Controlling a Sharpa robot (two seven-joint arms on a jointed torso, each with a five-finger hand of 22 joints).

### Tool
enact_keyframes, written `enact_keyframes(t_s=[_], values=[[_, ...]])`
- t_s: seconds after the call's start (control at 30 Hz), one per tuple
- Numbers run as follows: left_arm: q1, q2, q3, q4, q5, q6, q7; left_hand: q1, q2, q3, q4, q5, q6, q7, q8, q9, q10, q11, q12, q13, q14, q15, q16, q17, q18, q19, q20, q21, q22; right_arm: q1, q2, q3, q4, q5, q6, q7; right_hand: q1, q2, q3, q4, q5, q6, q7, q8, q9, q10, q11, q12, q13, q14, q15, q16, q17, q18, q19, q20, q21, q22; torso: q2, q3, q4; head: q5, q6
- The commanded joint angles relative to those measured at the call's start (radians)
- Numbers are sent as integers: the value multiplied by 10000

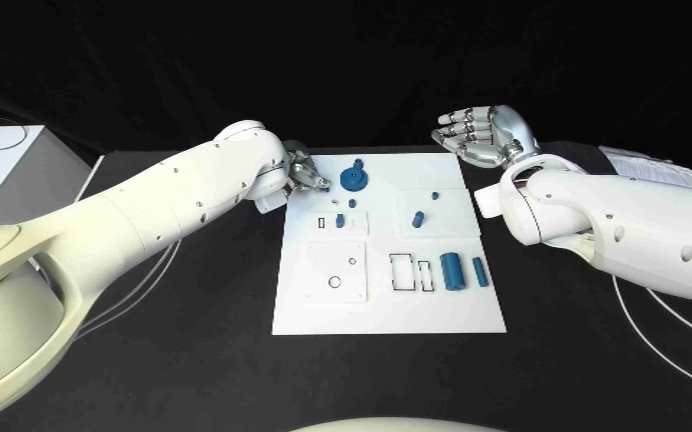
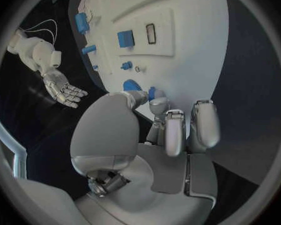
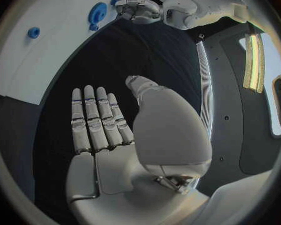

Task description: Assemble the parts on the task board

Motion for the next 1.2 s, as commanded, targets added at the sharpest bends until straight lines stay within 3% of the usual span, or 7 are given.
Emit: enact_keyframes(t_s=[0.03, 0.43, 0.63, 0.9, 1.2], values=[[5, -11, 5, 38, 419, 190, 90, -287, -186, 1939, -1624, 1, -78, 49, 109, 96, 12, 44, -18, -37, 864, 84, -48, 2052, -15, -76, -1, -3, 18, 3, 1, 5, 12, -8, 114, 108, 20, 81, -53, -2, 43, 69, 416, -43, -16, 82, 23, -67, -7, 38, 17, -53, -9, 39, -69, 30, -31, -9, -7, 7, -3, 10, 2], [3, -298, 6, 310, 1034, -124, 192, -694, -251, 2602, -2174, 65, 24, 51, 209, 177, 118, 35, 58, 25, 896, 74, 3, 2139, -25, -37, -6, 51, 100, 1, -14, 5, -9, 28, 129, 115, 10, 90, -62, 4, 52, 86, 423, -44, -18, 104, 26, -75, -7, 58, 17, -60, -20, 39, -82, 32, -30, -33, -25, 8, 9, 52, 22], [3, -887, 9, 1102, 1698, -284, 155, -869, -117, 2849, -2361, 87, 95, 45, 197, 168, 56, 24, -75, -252, 936, 61, 66, 2251, -41, 21, -25, 100, 184, -1, -36, 4, -28, 45, 133, 107, 1, 98, -73, 9, 77, 96, 428, -51, -23, 119, 29, -89, -9, 73, 20, -72, -35, 37, -101, 34, -31, -61, -50, 17, 23, 84, 12], [-24, -1740, -5, 2516, 1759, -795, 303, -1055, -198, 3027, -2598, 160, 179, 20, 232, 188, 173, -3, 3, -183, 993, 38, 160, 2420, -66, 107, -46, 169, 303, -8, -66, 2, -59, 47, 66, 158, 5, 111, -86, 4, 152, 113, 428, -66, -33, 143, 30, -123, -12, 112, 20, -95, -65, 36, -137, 37, -29, -118, -117, 12, 77, 81, -42], [-194, -2413, -268, 3777, 847, -1568, 293, -1185, -222, 3135, -2675, 164, 256, -9, 248, 189, 257, -29, 28, -172, 993, 15, 159, 2416, -89, 184, -57, 221, 404, -22, -88, 0, -95, 62, 33, 188, 5, 113, -93, 2, 200, 120, 427, -75, -38, 151, 31, -143, -13, 126, 20, -109, -81, 37, -147, 38, -25, -144, -190, -9, 137, 118, -151]])
